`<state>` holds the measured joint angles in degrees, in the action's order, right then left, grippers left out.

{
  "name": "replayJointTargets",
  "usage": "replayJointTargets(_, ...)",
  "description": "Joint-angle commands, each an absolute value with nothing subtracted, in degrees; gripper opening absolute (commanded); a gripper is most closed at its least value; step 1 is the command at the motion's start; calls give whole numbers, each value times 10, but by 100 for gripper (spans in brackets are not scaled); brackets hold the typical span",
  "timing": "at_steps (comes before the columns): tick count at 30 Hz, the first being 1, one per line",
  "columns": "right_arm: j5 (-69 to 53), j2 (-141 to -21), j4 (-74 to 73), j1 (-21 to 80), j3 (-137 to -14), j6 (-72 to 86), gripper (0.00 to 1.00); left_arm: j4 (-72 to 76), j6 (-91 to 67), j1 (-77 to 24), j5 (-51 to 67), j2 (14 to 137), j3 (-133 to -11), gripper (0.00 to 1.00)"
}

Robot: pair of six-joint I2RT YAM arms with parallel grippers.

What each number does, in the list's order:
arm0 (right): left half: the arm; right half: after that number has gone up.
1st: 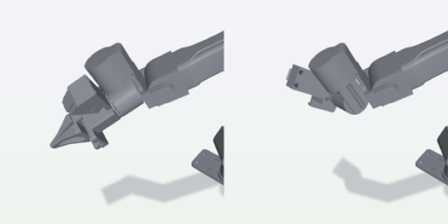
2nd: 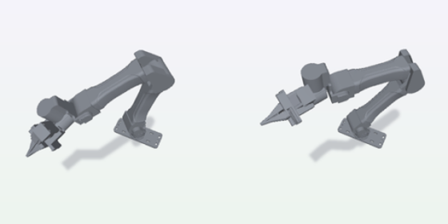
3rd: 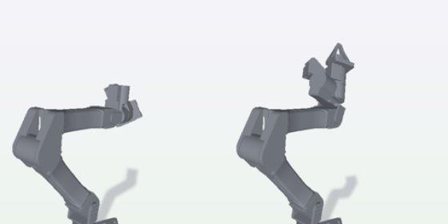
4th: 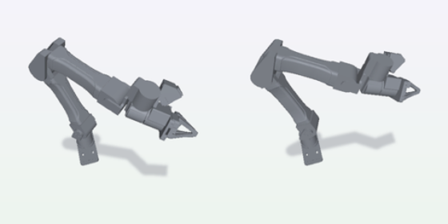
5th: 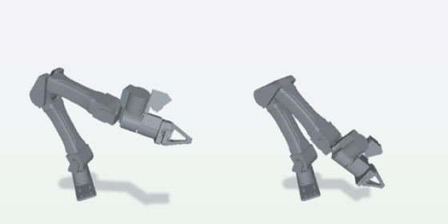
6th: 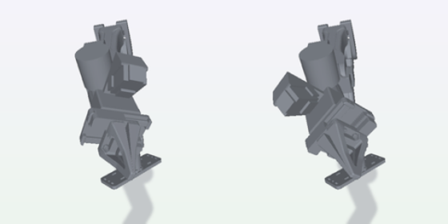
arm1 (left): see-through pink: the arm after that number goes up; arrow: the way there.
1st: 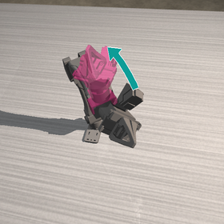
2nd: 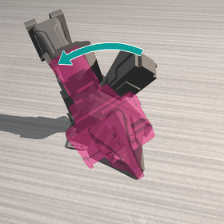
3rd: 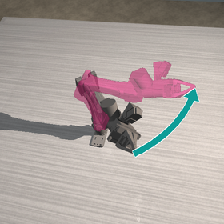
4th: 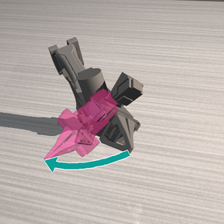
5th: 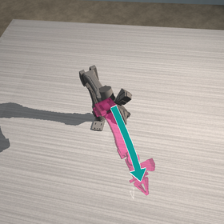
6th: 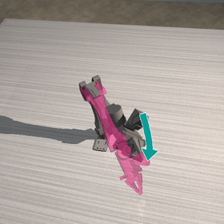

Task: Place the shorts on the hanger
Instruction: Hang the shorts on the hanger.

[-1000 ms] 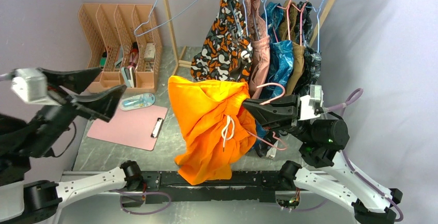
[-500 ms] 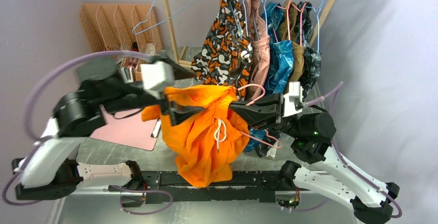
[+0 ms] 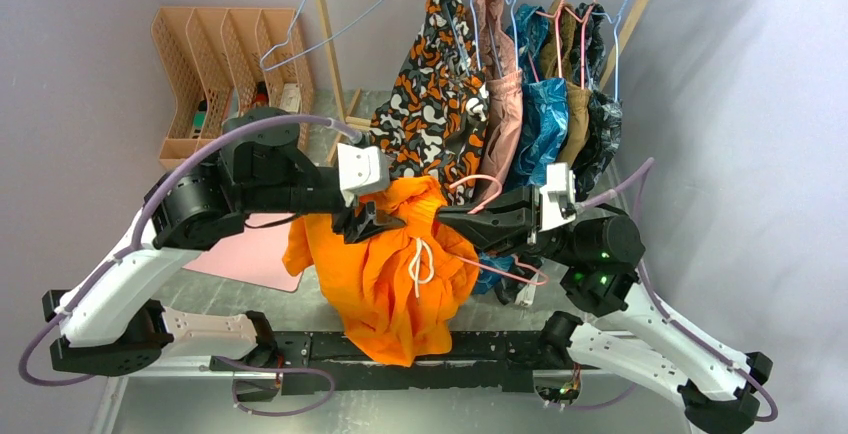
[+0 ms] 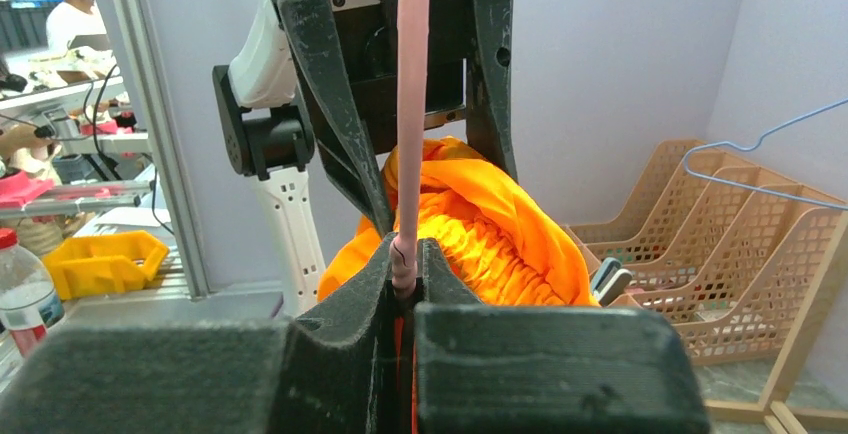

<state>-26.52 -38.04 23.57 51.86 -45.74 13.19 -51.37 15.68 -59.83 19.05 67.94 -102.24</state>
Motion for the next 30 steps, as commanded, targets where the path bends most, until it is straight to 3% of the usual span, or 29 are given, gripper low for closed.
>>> replayJointTargets(1,-292,-378,261,519,-463,132,0,-541,165,-599,169,676,-1002,60)
replayJointTargets(4,-302,-381,269,519,-464,141,0,-547,164,-600,168,676,-991,66)
replayJointTargets(7,-309,-386,279,519,-462,150,0,-551,166,-599,177,680,-987,65)
replayJointTargets(15,-316,-404,329,519,-455,178,0,-553,169,-599,219,703,-995,39)
replayJointTargets(23,-334,-435,370,520,-457,201,0,-544,163,-600,260,723,-995,37)
replayJointTargets(26,-337,-440,373,520,-459,204,0,-542,162,-600,270,727,-997,28)
replayJointTargets(28,-336,-443,373,519,-461,204,0,-539,162,-600,270,728,-996,9)
replayJointTargets(30,-332,-440,367,519,-462,201,0,-529,159,-600,265,722,-987,7)
